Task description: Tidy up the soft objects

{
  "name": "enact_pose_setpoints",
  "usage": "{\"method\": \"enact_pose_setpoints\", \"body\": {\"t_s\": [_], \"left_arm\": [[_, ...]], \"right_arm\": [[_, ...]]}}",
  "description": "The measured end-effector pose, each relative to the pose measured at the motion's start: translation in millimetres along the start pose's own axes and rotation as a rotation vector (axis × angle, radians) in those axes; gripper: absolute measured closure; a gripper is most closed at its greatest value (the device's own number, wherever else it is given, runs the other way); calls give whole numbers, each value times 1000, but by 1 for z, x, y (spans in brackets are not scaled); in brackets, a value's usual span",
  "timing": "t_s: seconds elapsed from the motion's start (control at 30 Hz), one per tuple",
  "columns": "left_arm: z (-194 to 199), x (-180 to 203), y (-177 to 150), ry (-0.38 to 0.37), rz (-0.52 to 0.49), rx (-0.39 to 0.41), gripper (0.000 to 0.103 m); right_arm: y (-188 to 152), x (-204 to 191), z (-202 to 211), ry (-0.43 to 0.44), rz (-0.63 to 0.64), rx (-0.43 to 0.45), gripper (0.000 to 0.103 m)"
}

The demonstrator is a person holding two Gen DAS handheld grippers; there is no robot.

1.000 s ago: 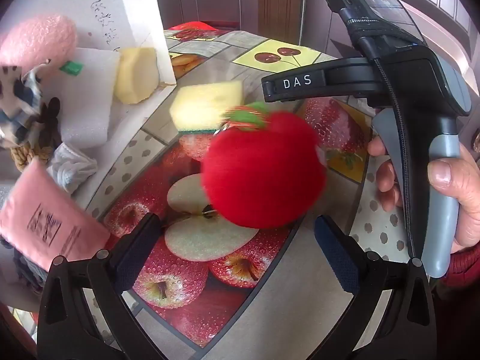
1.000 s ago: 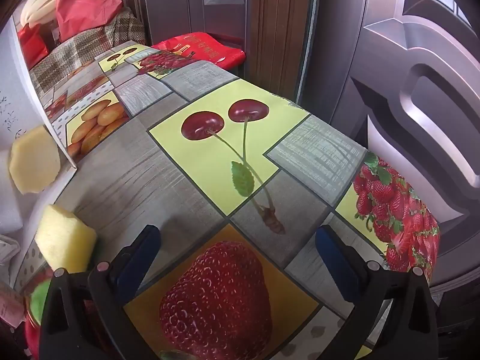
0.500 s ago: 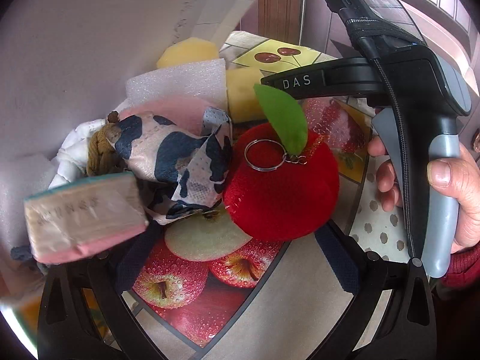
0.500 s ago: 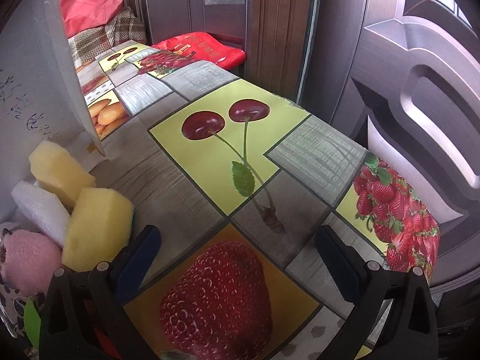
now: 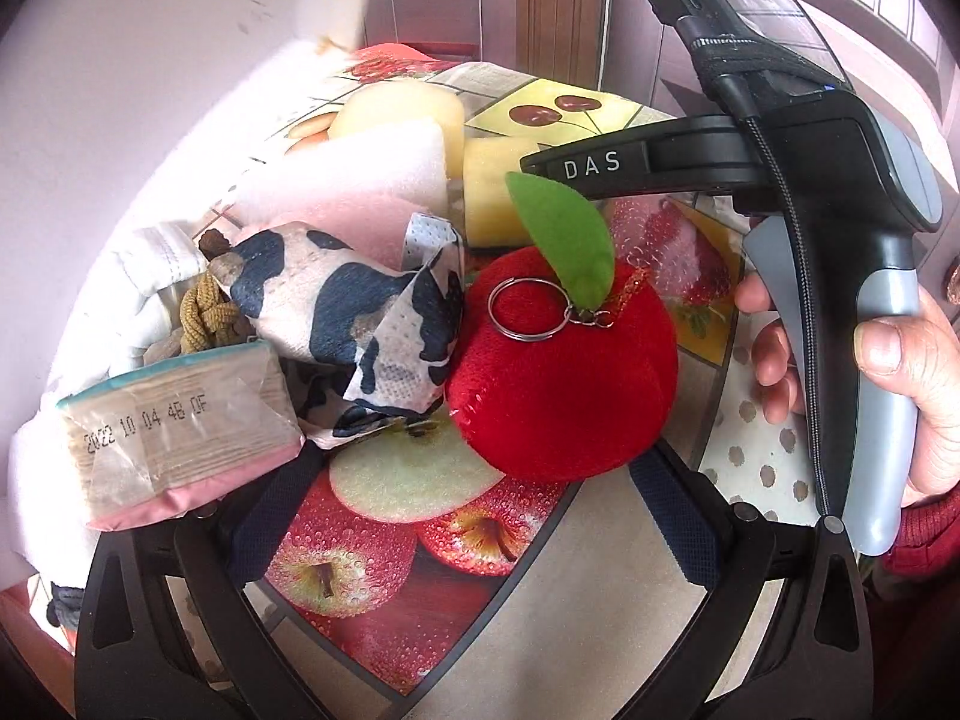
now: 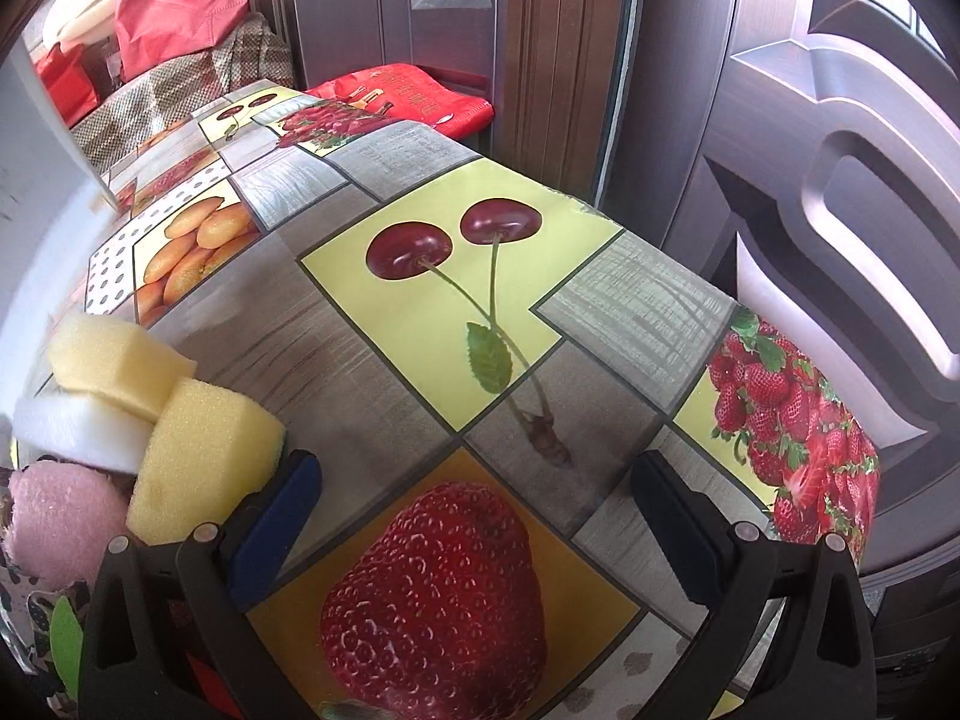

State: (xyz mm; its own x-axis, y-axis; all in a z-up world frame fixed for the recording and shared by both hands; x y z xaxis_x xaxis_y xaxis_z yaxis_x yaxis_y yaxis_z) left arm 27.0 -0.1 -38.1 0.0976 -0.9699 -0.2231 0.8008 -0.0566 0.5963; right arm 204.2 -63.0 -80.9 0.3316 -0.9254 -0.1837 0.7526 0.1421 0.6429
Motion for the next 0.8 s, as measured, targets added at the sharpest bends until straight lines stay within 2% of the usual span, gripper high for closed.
{"method": "enact_pose_setpoints", "body": {"t_s": [0.8], "left_arm": [[0,0,0,0,0,0,1]], "right_arm": [[-1,-5,1,4,5,-1,0]]}}
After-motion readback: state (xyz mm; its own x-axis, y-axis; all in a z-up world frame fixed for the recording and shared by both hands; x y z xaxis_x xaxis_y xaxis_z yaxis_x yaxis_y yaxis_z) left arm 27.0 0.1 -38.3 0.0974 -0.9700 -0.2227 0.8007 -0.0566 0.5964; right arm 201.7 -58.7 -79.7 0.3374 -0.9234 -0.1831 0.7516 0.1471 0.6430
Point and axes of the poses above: each gripper's, at about its wrist camera, not at the fingertips, and z roughly against the way its jaws point, x to its right, y to its top, the point moved 5 cm from there along -z, roughly the way its jaws point, and after that the axes turned 14 degrees about y, right-handed, at the moved point
